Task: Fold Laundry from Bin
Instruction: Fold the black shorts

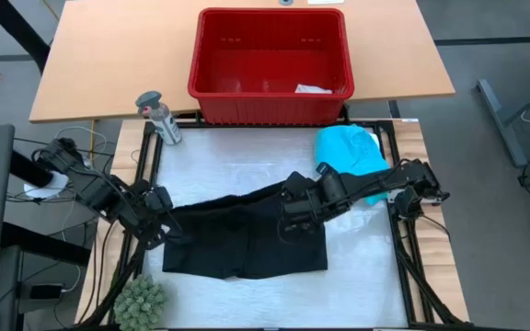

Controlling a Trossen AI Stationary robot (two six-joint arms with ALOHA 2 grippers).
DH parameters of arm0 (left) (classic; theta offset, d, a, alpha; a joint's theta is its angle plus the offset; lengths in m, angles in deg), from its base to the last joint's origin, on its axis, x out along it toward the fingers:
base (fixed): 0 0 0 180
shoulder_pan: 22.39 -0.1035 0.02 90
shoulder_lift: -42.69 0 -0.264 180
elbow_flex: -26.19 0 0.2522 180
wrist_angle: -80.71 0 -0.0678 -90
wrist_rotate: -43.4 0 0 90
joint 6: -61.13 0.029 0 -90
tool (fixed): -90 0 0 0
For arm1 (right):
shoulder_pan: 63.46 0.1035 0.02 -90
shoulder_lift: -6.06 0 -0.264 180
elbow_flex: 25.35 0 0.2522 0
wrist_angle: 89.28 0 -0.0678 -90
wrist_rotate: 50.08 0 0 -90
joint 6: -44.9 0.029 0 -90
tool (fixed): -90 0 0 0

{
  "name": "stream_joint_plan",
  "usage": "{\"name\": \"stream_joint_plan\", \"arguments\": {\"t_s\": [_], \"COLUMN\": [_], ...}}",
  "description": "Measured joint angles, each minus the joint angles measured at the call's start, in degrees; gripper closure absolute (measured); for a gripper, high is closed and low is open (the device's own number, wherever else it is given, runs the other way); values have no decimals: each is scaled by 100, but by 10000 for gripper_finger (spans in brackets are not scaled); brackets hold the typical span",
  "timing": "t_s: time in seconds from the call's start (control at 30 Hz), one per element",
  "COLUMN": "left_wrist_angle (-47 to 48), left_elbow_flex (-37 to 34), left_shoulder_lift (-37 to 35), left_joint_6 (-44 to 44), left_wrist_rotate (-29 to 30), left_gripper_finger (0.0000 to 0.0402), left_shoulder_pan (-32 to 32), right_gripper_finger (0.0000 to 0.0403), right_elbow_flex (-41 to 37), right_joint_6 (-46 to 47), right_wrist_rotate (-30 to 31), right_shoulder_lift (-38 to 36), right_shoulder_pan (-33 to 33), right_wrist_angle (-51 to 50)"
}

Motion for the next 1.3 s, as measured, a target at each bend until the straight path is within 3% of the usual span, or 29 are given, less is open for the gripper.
{"name": "stream_joint_plan", "arguments": {"t_s": [0.17,0.6,0.73,1.03,1.3], "left_wrist_angle": [105,-894,-1186,-1928,-1993], "left_elbow_flex": [-222,-1983,-2186,-2188,-1878], "left_shoulder_lift": [-265,-780,-806,-896,-894], "left_joint_6": [347,1588,1962,3742,4573], "left_wrist_rotate": [1042,1722,1854,1503,1281], "left_gripper_finger": [402,401,388,266,130], "left_shoulder_pan": [-409,-2230,-2602,-3280,-3852], "right_gripper_finger": [371,371,317,166,149], "right_elbow_flex": [-9,-16,-16,-14,-16], "right_joint_6": [-764,-2146,-2598,-3359,-3831], "right_wrist_rotate": [107,-216,-532,-1139,-1252], "right_shoulder_lift": [62,801,911,931,103], "right_shoulder_pan": [-542,-2198,-2606,-3228,-3267], "right_wrist_angle": [74,809,1046,1235,1556]}}
